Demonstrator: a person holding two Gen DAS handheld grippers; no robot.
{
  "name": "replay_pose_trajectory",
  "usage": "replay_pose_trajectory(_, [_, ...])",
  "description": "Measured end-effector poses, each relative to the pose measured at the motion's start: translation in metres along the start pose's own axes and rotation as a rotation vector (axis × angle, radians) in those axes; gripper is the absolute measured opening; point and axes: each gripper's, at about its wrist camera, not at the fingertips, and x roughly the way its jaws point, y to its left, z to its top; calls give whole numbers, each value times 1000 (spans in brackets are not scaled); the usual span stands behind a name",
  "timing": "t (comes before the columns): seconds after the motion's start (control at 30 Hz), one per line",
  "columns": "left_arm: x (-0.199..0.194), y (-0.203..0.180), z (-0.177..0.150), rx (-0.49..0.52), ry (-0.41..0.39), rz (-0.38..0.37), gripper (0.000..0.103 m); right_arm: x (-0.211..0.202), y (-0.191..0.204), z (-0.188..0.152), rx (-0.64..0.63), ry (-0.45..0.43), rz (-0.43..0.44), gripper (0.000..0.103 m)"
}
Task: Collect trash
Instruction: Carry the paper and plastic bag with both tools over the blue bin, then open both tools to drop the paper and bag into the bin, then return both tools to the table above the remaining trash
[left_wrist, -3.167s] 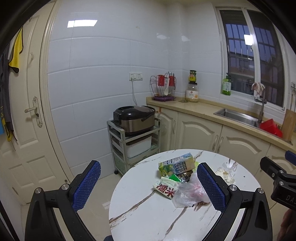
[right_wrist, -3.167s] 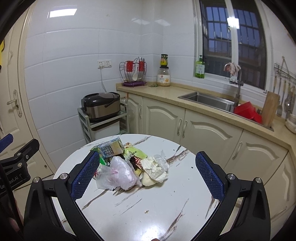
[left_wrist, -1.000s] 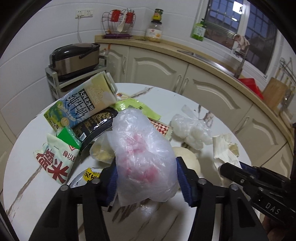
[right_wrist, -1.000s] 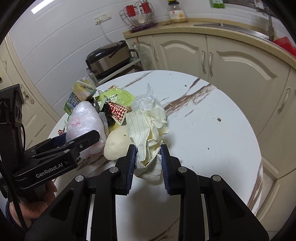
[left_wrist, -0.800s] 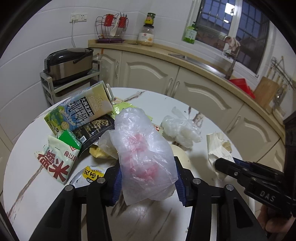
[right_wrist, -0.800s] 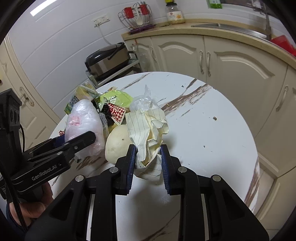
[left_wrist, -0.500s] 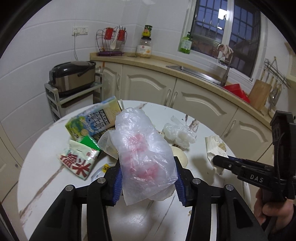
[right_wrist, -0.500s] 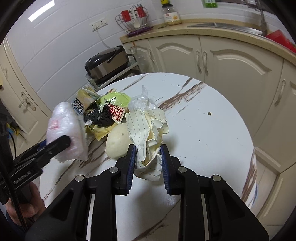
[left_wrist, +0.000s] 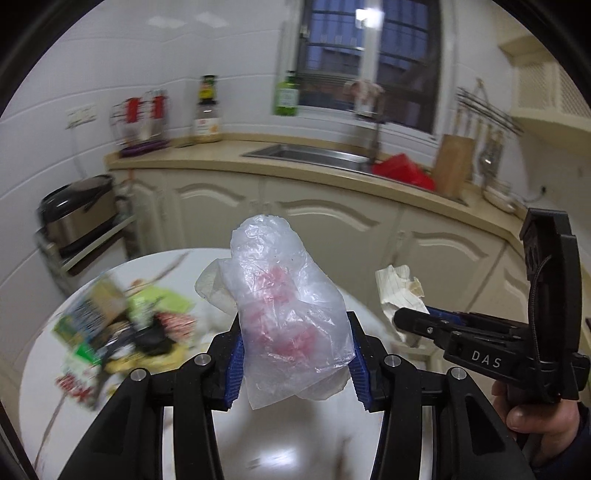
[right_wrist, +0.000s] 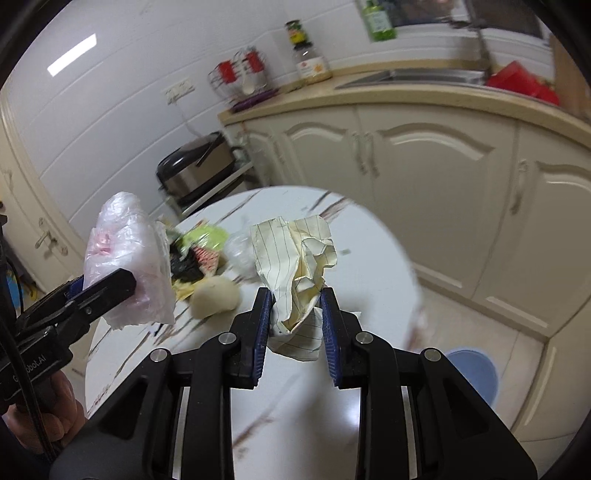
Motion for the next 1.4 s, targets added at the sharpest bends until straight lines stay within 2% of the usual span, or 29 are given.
replay_pose_trajectory(0.13, [39,-56,6,65,70,-116,44,-40,-60,-1,80,-54,-98,25])
replay_pose_trajectory(0.2, [65,-87,4,90,132,-173,44,-51,-90,-6,126,-57,-148,25])
replay_pose_trajectory(0.27, [91,-112,0,102,192,-221,44,-58,-126,-16,176,-44,-210,25])
replay_pose_trajectory(0.43, [156,-168,-11,170,351,-278,44,-49,-195,-40,289,21,-278,25])
replay_pose_trajectory(0.67, [263,-206,-28,252,569,-228,49,0,-272,-78,458,138,-276,25])
replay_pose_trajectory(0.8, [309,-229,-33,275,637,-184,54,33,-304,-94,548,195,-262,26])
replay_pose_trajectory(0.87, [327,-233,-37,277,662,-165,64,46,-317,-103,578,217,-255,28])
replay_pose_trajectory(0.97, [343,-237,-41,273,678,-144,71,65,-335,-114,623,250,-264,32])
replay_pose_trajectory(1.0, [346,-237,-41,272,680,-130,73,70,-340,-118,638,259,-266,38])
replay_pose_trajectory(1.03, [351,-236,-44,269,678,-118,75,75,-344,-120,657,264,-266,54])
replay_pose_trajectory(1.1, [357,-237,-43,264,674,-99,76,73,-353,-129,681,255,-271,71])
replay_pose_trajectory(1.2, [353,-238,-44,261,665,-80,77,66,-361,-143,715,253,-272,89])
replay_pose_trajectory(1.37, [335,-239,-42,247,630,-68,77,58,-364,-151,718,260,-306,97])
replay_pose_trajectory(1.4, [317,-234,-43,244,619,-71,77,57,-363,-151,713,261,-312,98])
